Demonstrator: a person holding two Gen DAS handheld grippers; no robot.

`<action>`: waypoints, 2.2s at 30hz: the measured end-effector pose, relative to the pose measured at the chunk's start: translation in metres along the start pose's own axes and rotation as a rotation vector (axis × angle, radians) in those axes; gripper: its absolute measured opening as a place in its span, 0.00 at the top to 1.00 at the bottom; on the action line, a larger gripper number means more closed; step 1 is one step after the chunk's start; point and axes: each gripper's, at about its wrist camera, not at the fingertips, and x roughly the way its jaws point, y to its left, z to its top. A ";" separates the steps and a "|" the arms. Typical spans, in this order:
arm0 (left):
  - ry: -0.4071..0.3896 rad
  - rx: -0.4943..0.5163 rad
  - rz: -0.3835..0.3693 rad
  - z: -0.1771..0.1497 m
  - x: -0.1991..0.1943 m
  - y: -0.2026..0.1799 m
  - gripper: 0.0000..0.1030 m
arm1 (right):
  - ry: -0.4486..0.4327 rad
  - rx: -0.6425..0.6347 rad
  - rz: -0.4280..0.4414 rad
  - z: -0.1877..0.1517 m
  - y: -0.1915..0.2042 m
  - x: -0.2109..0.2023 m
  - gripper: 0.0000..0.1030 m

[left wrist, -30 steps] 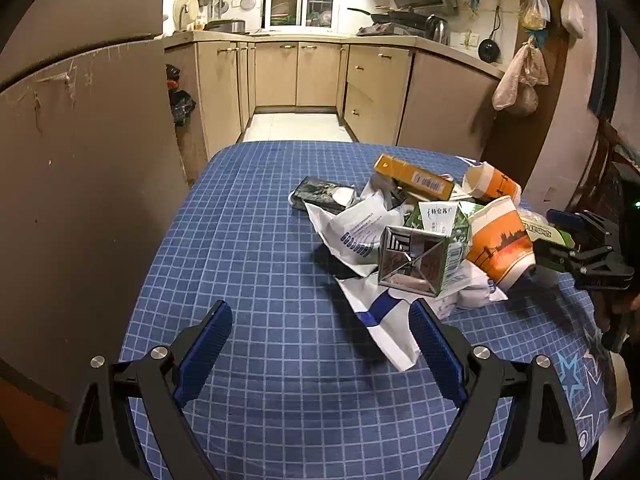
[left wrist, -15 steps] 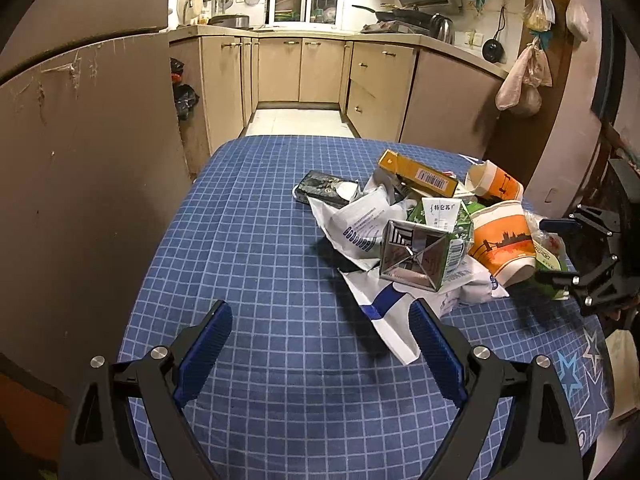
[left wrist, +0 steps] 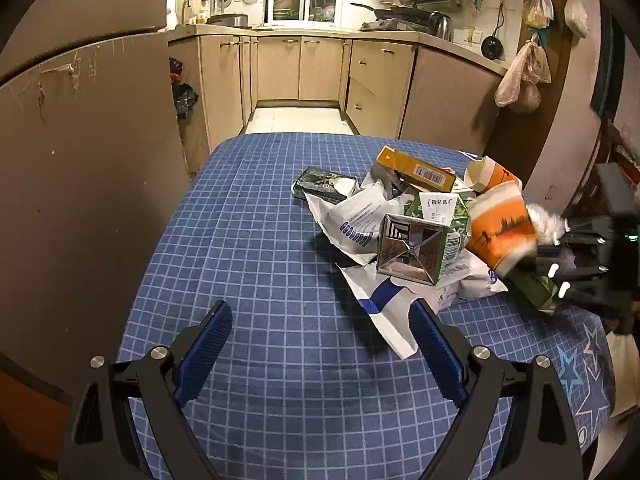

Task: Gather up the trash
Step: 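Reach both tools into the trash pile toward the wrappers and cups, then grasp the silver-green carton with left tool while right tool grasps orange paper cup, then carry the carton and the orange cup over the white bucket with both tools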

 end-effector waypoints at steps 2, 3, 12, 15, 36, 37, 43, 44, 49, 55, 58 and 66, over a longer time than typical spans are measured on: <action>-0.005 0.012 -0.005 0.001 -0.004 0.000 0.13 | -0.027 0.026 -0.006 -0.015 0.009 -0.018 0.96; -0.007 0.017 -0.008 0.002 -0.005 -0.001 0.13 | -0.028 0.041 0.004 -0.024 0.013 -0.023 0.96; -0.020 0.101 -0.058 0.008 -0.013 -0.021 0.11 | -0.090 0.375 0.175 -0.088 0.025 -0.058 0.96; -0.013 0.148 -0.103 0.013 -0.009 -0.034 0.09 | -0.112 0.460 0.199 -0.099 0.030 -0.062 0.96; 0.020 0.218 -0.259 0.038 0.078 -0.069 0.36 | -0.186 0.584 0.173 -0.118 0.033 -0.071 0.96; 0.004 0.218 -0.250 0.036 0.073 -0.068 0.42 | -0.191 0.582 0.168 -0.118 0.032 -0.072 0.96; -0.059 0.180 -0.240 0.026 0.033 -0.057 0.67 | -0.214 0.585 0.161 -0.120 0.033 -0.079 0.96; -0.073 0.171 -0.236 0.024 0.026 -0.055 0.68 | -0.217 0.584 0.157 -0.120 0.034 -0.080 0.96; -0.122 0.109 -0.236 0.018 -0.001 -0.044 0.72 | -0.230 0.573 0.143 -0.116 0.040 -0.084 0.96; -0.192 0.050 -0.218 0.013 -0.038 -0.040 0.73 | -0.271 0.579 0.122 -0.113 0.043 -0.101 0.96; -0.214 0.033 -0.219 0.011 -0.052 -0.041 0.74 | -0.282 0.576 0.108 -0.111 0.046 -0.108 0.96; -0.263 0.025 -0.235 0.006 -0.087 -0.047 0.74 | -0.320 0.573 0.080 -0.111 0.053 -0.131 0.96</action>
